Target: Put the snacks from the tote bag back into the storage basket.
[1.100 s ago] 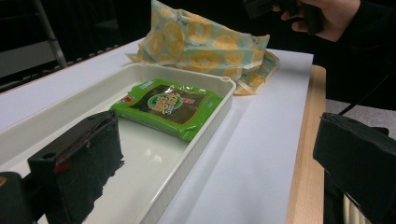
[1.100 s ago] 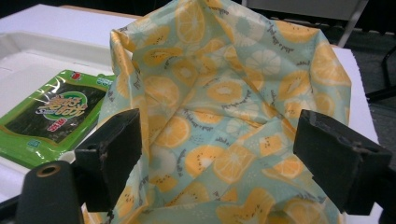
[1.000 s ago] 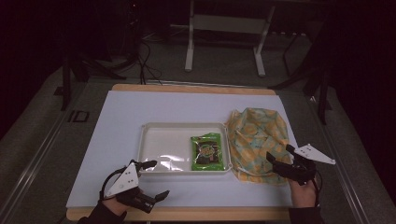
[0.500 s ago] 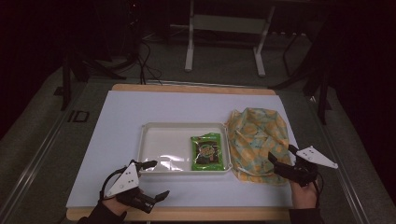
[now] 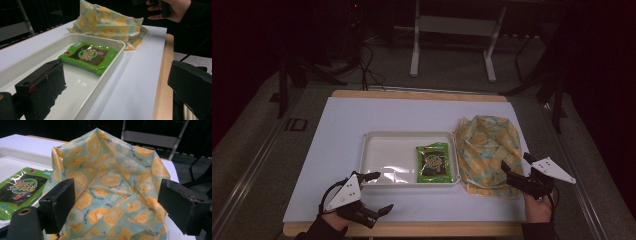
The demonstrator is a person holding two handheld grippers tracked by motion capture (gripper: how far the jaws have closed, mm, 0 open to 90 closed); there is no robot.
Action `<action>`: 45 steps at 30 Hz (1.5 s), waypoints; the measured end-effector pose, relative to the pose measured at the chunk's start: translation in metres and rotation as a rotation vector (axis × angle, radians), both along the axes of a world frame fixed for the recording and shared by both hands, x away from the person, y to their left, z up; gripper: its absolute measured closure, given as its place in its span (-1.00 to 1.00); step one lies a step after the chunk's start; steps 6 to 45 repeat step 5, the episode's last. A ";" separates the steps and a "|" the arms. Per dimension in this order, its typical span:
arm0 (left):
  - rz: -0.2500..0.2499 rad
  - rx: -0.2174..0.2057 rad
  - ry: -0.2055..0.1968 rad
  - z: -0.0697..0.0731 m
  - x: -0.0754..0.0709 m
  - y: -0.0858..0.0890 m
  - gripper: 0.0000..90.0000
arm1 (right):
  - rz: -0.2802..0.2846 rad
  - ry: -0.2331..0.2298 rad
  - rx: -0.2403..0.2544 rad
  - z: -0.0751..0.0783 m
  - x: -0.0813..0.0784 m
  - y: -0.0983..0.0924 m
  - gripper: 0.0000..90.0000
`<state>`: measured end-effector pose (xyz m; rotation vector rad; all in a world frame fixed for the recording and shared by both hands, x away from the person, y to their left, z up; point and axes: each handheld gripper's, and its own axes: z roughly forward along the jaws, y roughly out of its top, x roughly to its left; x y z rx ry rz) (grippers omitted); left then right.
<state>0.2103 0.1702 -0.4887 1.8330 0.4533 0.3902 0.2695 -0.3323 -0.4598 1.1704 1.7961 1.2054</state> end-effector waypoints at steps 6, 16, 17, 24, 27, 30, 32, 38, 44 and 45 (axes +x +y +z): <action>0.002 0.000 0.001 0.000 0.000 0.000 -0.96 | -0.007 -0.018 -0.014 0.000 0.000 0.000 -0.68; 0.002 0.000 0.001 0.000 0.000 0.000 -0.96 | -0.007 -0.018 -0.014 0.000 0.000 0.000 -0.68; 0.002 0.000 0.001 0.000 0.000 0.000 -0.96 | -0.007 -0.018 -0.014 0.000 0.000 0.000 -0.68; 0.002 0.000 0.001 0.000 0.000 0.000 -0.96 | -0.007 -0.018 -0.014 0.000 0.000 0.000 -0.68; 0.002 0.000 0.001 0.000 0.000 0.000 -0.96 | -0.007 -0.018 -0.014 0.000 0.000 0.000 -0.68; 0.002 0.000 0.001 0.000 0.000 0.000 -0.96 | -0.007 -0.018 -0.014 0.000 0.000 0.000 -0.68; 0.002 0.000 0.001 0.000 0.000 0.000 -0.96 | -0.007 -0.018 -0.014 0.000 0.000 0.000 -0.68; 0.002 0.000 0.001 0.000 0.000 0.000 -0.96 | -0.007 -0.018 -0.014 0.000 0.000 0.000 -0.68; 0.002 0.000 0.001 0.000 0.000 0.000 -0.96 | -0.007 -0.018 -0.014 0.000 0.000 0.000 -0.68; 0.002 0.000 0.001 0.000 0.000 0.000 -0.96 | -0.007 -0.018 -0.014 0.000 0.000 0.000 -0.68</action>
